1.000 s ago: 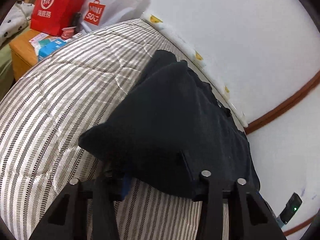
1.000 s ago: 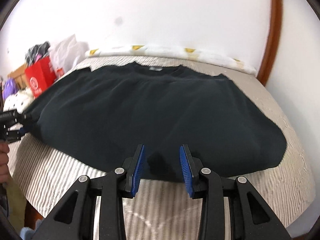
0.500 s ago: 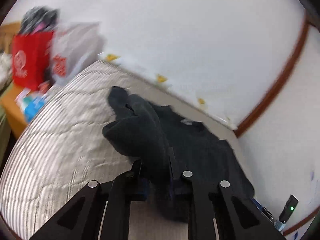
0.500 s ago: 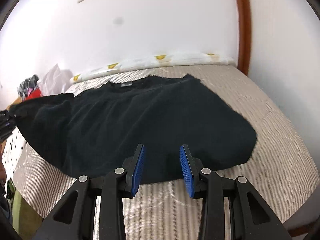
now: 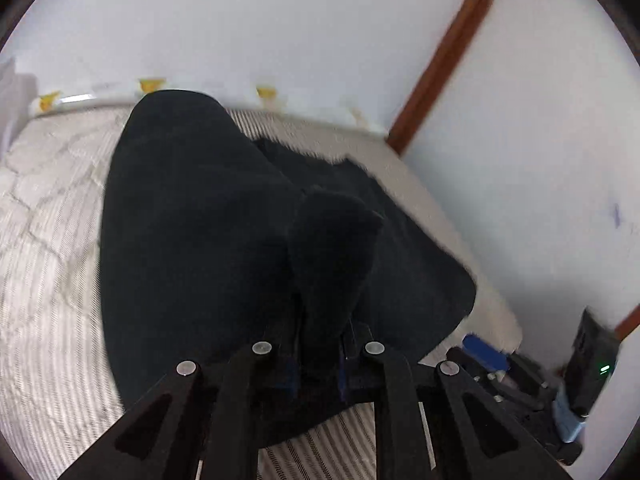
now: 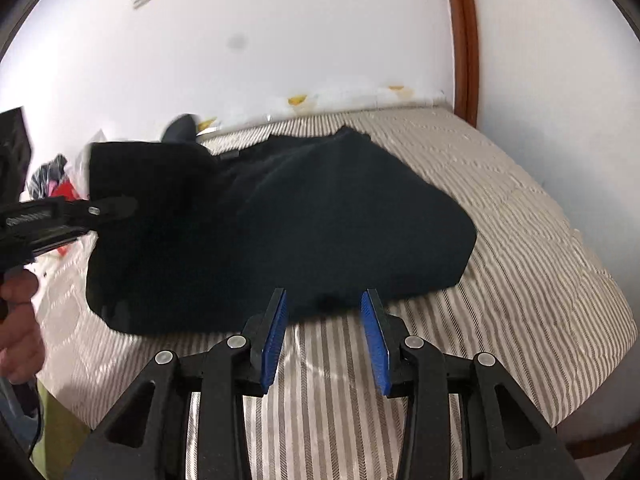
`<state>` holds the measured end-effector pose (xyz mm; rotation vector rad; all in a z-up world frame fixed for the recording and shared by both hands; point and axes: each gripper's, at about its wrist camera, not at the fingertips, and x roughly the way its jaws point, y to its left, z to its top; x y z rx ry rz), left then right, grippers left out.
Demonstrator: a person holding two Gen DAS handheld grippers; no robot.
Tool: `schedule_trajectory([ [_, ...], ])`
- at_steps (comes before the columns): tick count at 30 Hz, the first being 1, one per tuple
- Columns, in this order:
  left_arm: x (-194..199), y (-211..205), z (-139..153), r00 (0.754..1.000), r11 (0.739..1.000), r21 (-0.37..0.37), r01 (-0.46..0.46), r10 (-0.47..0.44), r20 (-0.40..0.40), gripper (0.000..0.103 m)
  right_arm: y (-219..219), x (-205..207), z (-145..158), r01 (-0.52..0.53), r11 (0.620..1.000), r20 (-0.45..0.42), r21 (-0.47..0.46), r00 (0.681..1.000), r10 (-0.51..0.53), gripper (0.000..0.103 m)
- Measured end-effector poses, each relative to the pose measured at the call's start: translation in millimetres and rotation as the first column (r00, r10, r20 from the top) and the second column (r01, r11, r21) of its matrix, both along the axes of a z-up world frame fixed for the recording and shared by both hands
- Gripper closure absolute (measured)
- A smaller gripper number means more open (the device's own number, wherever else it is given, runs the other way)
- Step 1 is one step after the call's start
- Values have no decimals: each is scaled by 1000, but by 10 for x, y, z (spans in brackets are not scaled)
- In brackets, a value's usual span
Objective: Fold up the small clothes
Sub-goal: 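Grasp the folded sweatshirt with the left gripper and fold it over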
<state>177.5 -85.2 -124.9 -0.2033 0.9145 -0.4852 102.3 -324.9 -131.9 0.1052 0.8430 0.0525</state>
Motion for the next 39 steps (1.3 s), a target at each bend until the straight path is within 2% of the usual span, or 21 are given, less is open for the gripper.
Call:
schedule_trajectory([
  [4, -11, -55, -56, 1000, 999, 38, 27, -27, -5, 88, 44, 4, 63, -23, 1000, 8, 4, 1000, 22, 64],
  [7, -49, 82, 51, 999, 999, -6, 54, -54, -4, 78, 125, 58, 167, -56, 998, 34, 38, 998, 54, 56],
  [8, -105, 124, 79, 997, 997, -19, 72, -72, 5, 76, 160, 80, 200, -66, 997, 38, 49, 997, 64, 50],
  [10, -262, 264, 149, 996, 996, -19, 85, -84, 42, 73, 252, 125, 283, -95, 993, 53, 74, 994, 92, 47],
  [12, -372, 414, 173, 995, 998, 3, 58, -58, 81, 62, 351, 154, 350, -125, 987, 66, 98, 991, 118, 45],
  [13, -422, 521, 159, 995, 999, 12, 43, -44, 90, 55, 413, 174, 376, -144, 983, 72, 109, 988, 137, 40],
  [15, -498, 687, 121, 995, 999, 31, 18, -20, 96, 51, 526, 223, 401, -163, 979, 79, 123, 985, 154, 34],
  [19, -634, 1021, -65, 997, 999, 27, -18, 15, 75, 42, 738, 420, 314, -174, 968, 62, 180, 984, 166, 31],
  [22, -677, 1117, -242, 999, 998, 48, -31, 29, 40, 41, 818, 643, 187, -165, 951, 21, 262, 986, 165, 31],
  [25, -663, 1106, -361, 999, 996, 82, -42, 39, 37, 41, 903, 843, 51, -157, 941, -18, 300, 985, 170, 31],
  [27, -631, 1097, -406, 999, 997, 66, -37, 36, 20, 41, 964, 981, -37, -136, 946, -43, 295, 987, 156, 34],
  [29, -588, 1075, -443, 999, 998, 55, -33, 33, 6, 41, 1015, 1111, -104, -133, 941, -52, 312, 986, 157, 45],
  [33, -509, 955, -494, 1000, 998, 57, -18, 18, -13, 40, 1079, 1292, -135, -136, 943, -38, 303, 987, 154, 58],
  [34, -512, 896, -481, 1000, 998, 58, -18, 19, -2, 39, 1094, 1322, -127, -139, 947, -33, 288, 987, 155, 70],
  [35, -497, 841, -479, 1000, 998, 59, -11, 11, -2, 39, 1102, 1332, -87, -157, 950, -14, 271, 986, 167, 81],
  [37, -439, 710, -487, 1000, 996, 86, -2, 2, -2, 39, 1084, 1286, 62, -199, 956, 56, 217, 980, 192, 86],
  [39, -424, 597, -480, 1000, 992, 128, 2, -3, 11, 39, 1038, 1228, 201, -199, 968, 99, 151, 978, 185, 87],
])
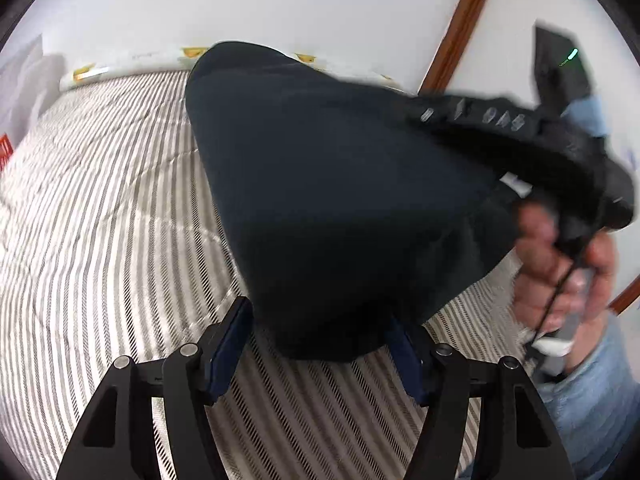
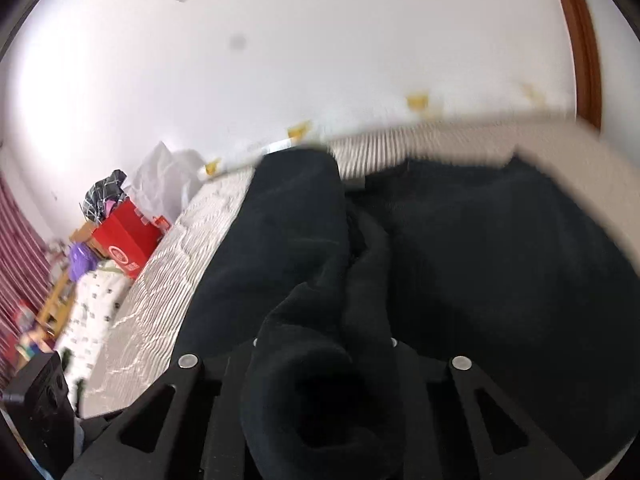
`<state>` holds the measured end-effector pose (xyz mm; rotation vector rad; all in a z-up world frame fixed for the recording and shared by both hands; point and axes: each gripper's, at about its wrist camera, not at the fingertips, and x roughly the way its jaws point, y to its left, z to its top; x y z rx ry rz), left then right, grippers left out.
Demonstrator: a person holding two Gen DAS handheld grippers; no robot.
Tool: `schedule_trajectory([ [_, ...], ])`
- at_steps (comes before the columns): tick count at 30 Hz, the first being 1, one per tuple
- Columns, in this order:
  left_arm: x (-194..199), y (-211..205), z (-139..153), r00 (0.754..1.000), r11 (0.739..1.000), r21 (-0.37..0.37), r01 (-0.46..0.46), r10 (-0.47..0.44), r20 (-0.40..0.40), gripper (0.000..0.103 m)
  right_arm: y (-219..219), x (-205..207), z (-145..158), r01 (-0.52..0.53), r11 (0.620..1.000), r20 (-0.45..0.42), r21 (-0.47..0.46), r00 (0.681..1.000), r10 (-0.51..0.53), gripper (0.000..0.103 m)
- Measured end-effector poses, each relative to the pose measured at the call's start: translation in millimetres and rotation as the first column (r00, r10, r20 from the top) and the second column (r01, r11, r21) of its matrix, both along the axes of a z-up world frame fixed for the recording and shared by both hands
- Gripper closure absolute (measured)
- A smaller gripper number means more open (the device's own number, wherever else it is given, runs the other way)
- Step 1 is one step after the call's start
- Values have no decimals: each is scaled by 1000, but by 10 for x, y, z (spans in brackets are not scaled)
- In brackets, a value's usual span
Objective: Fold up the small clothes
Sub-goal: 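Grasp the folded sweatshirt with the left gripper and fold it over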
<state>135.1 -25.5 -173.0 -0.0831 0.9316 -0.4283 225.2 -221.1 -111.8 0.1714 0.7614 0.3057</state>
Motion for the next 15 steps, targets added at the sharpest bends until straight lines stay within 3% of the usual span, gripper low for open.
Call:
schedule_trajectory([
  [3, 43, -186, 9, 1000, 999, 29, 30, -30, -2, 39, -221, -53, 185, 64, 995, 77, -72, 995, -59, 89],
  [8, 132, -421, 26, 997, 997, 17, 73, -73, -23, 39, -966, -56, 283, 225, 970, 82, -89, 972, -218, 90],
  [11, 165, -591, 50, 996, 995, 32, 94, -94, -8, 39, -1281, -195, 343, 302, 940, 132, -162, 950, -282, 90],
  [15, 204, -821, 100, 992, 992, 16, 122, -122, 7, 40, -1655, -248, 143, 335, 926, 59, -177, 942, -330, 90],
])
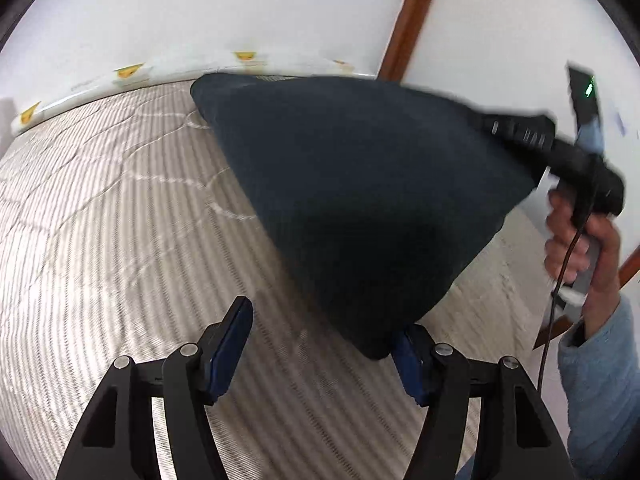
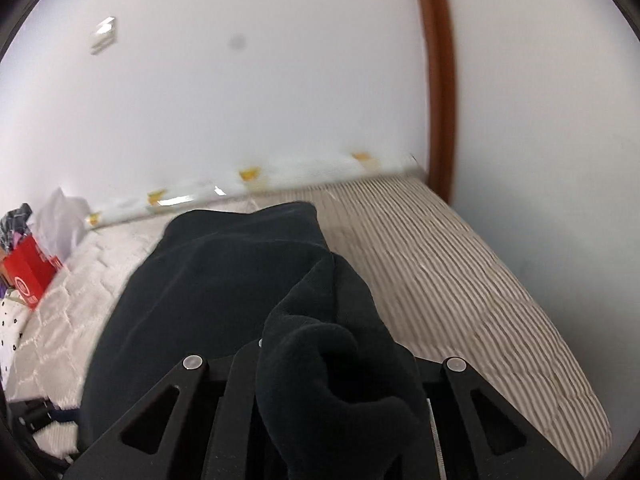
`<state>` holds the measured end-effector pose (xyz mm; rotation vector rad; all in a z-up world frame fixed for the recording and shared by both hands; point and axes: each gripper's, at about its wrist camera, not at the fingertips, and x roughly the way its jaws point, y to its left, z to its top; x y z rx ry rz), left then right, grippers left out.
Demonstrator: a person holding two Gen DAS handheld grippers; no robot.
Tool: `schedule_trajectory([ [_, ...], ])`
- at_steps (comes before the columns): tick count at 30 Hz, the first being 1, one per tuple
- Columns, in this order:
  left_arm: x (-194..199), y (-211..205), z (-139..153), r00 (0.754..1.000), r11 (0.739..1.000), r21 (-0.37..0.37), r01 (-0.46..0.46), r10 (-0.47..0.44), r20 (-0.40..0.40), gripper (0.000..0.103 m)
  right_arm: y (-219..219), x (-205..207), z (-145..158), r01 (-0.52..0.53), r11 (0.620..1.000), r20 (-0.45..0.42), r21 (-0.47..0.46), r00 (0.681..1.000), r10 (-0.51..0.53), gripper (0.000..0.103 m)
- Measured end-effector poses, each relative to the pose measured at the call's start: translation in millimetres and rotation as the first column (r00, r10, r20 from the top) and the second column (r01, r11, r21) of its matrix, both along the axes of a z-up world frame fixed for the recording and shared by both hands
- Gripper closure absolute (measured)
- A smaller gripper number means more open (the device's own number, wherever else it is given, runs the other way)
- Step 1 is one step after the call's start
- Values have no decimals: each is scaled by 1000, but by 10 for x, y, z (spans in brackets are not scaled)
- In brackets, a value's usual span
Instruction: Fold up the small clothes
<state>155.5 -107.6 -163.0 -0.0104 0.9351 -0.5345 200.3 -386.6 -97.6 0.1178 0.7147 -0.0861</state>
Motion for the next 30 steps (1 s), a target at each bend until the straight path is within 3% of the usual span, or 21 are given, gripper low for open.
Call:
schedule_trajectory([
  [2, -1, -75, -2, 1000, 1000, 18, -2, 1, 13, 41, -72, -1, -185, 3, 1000, -52, 11, 999, -3, 88],
  [4, 0, -125, -6, 999, 999, 30, -19, 18, 27, 42, -73, -66, -234, 9, 1000, -48, -12, 999, -10, 85],
  [5, 3, -140, -2, 999, 999, 28, -27, 26, 31, 43, -82, -116, -211, 22, 999, -33, -24, 999, -23, 79],
  [8, 17, -179, 29, 999, 1000, 2, -17, 17, 33, 57, -154, -221, -176, 55, 997, -19, -44, 998, -56, 58],
  [11, -32, -222, 93, 999, 1000, 0, -4, 4, 52, 70, -225, -225, -246, 55, 998, -65, -41, 996, -58, 50],
  [15, 22, -160, 244, 996, 999, 9, -35, 34, 85, 84, -293, -110, -355, 71, 996, -137, 60, 989, -62, 51],
  [16, 22, -127, 258, 995, 999, -8, -48, 48, 84, 86, -291, -85, -368, 59, 995, -142, 86, 989, -46, 61],
  [17, 27, -104, 277, 995, 998, -24, -56, 58, 84, 87, -279, -46, -375, 39, 993, -143, 110, 989, -23, 83],
  [22, -85, 117, 378, 985, 996, -8, -87, 87, 147, 89, -44, 49, -345, 29, 997, -125, 71, 992, -20, 86],
  [30, 67, 590, 511, 967, 982, -26, -188, 190, 173, 90, 552, 316, -305, -50, 991, -96, 121, 994, 61, 87],
])
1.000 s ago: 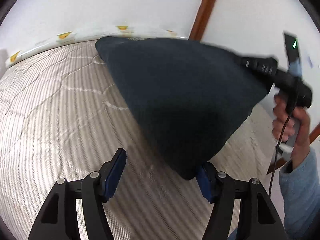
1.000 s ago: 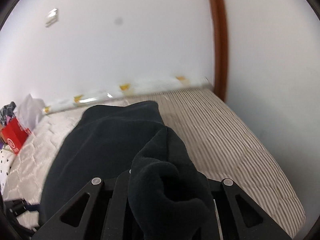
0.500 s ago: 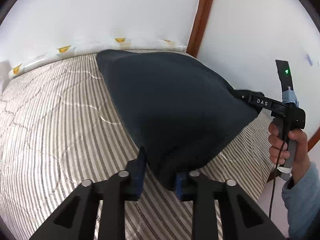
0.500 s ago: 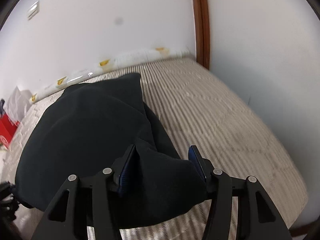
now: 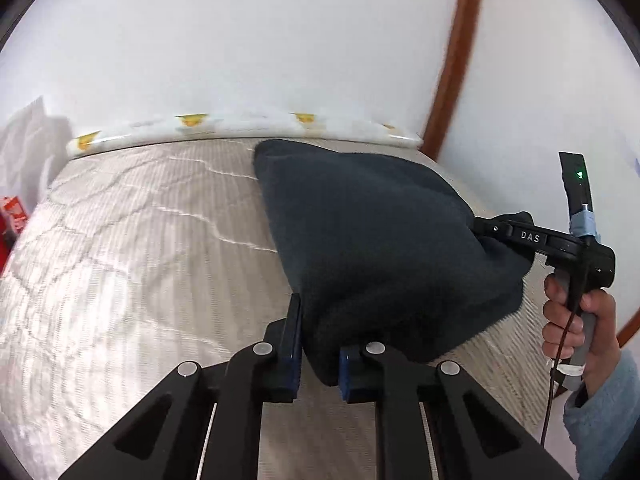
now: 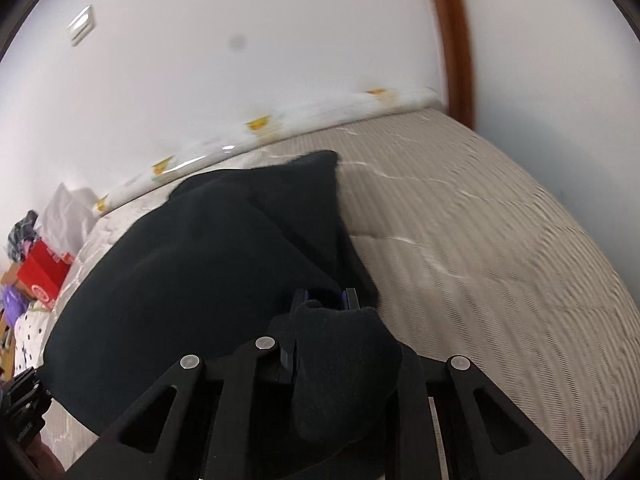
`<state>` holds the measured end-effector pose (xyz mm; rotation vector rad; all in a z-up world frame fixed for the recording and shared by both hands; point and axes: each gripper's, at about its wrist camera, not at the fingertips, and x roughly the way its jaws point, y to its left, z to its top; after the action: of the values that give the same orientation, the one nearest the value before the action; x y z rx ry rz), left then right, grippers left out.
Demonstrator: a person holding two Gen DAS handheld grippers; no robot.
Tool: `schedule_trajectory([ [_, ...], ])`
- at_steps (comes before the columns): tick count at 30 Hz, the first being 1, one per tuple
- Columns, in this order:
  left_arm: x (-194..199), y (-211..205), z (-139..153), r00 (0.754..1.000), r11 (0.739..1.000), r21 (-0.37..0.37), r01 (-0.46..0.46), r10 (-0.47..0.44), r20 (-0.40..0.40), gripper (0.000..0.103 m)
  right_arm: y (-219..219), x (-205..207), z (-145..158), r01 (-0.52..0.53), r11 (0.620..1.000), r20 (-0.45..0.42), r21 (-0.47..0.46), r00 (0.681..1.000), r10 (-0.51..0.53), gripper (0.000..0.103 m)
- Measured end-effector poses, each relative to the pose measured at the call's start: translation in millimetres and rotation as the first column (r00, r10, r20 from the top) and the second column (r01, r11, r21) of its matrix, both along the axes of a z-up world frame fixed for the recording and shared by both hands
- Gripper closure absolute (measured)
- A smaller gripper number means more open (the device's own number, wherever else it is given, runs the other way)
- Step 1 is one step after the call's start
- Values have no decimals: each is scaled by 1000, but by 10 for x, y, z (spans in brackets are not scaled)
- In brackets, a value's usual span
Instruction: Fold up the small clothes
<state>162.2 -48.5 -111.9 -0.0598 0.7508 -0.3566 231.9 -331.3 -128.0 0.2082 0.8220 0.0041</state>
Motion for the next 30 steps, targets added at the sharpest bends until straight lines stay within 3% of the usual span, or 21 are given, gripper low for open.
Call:
schedule_trajectory([
  [9, 111, 794, -122, 988, 988, 1, -154, 154, -11, 90, 878, 295, 18, -152, 988, -9, 12, 988, 152, 87],
  [12, 63, 964, -219, 984, 985, -3, -175, 174, -44, 90, 1027, 123, 93, -194, 981, -2, -5, 981, 194, 87],
  [18, -102, 1003, -331, 984, 986, 7, -165, 165, -62, 90, 843, -459, 11, -214, 977, -14, 10, 977, 214, 86],
  [22, -107, 986, -358, 983, 986, 21, -166, 167, -75, 90, 752, -590, -9, -183, 983, -4, 23, 983, 184, 80],
  [26, -138, 973, -351, 983, 986, 40, -162, 165, -81, 90, 641, -709, -43, -135, 988, -23, 74, 990, 137, 57],
  [30, -176, 988, -367, 983, 988, 36, -153, 155, -94, 90, 544, -715, -165, -82, 980, -53, 181, 994, 93, 51],
])
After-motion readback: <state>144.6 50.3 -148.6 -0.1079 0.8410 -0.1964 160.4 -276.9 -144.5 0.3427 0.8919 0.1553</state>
